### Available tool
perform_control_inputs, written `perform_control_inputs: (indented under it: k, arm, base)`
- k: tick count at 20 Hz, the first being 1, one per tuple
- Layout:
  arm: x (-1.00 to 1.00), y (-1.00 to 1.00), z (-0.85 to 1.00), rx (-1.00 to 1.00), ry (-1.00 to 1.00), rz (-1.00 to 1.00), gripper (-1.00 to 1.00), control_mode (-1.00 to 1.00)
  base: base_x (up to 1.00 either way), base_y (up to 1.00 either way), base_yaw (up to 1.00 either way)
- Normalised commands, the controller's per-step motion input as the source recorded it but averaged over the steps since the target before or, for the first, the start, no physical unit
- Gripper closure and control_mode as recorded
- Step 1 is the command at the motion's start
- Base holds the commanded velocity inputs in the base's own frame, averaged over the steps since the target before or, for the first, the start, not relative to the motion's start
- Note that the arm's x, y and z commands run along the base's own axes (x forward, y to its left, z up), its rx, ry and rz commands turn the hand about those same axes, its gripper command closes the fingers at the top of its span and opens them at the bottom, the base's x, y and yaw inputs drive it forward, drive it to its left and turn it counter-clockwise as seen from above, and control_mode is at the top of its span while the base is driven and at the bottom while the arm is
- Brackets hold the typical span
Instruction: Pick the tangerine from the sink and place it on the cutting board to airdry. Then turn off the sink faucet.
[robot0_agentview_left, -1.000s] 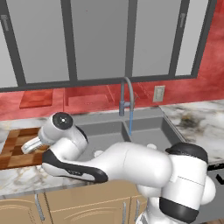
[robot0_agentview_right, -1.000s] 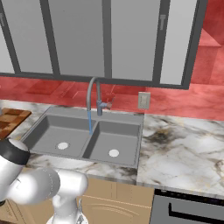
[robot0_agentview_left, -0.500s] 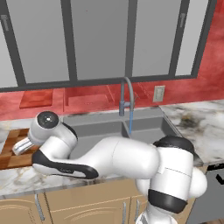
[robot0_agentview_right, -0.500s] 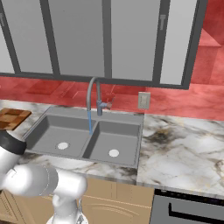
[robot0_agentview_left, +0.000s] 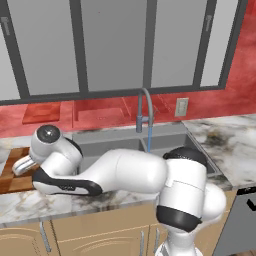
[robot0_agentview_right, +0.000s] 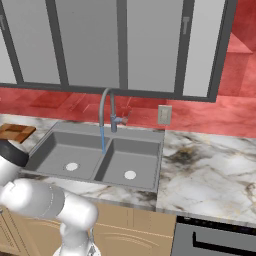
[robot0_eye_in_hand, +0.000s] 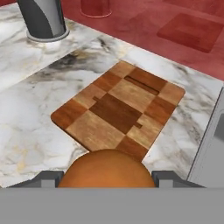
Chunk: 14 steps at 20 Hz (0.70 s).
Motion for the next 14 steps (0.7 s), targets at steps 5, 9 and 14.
perform_control_inputs:
  k: [5,9,14]
  arm:
    - [0.24,0.02,-0.17,-0.04,0.02,0.0,1.0,-1.0]
    - [0.16,0.12,-0.16,-0.02,0.01,0.0,1.0,-1.0]
    - [0.1,0.18,-0.16,-0.04,0.0,0.0,1.0,-1.0]
  base:
    - [0.0,0.0,0.0]
    - [0.0,0.0,0.0]
    - [0.0,0.0,0.0]
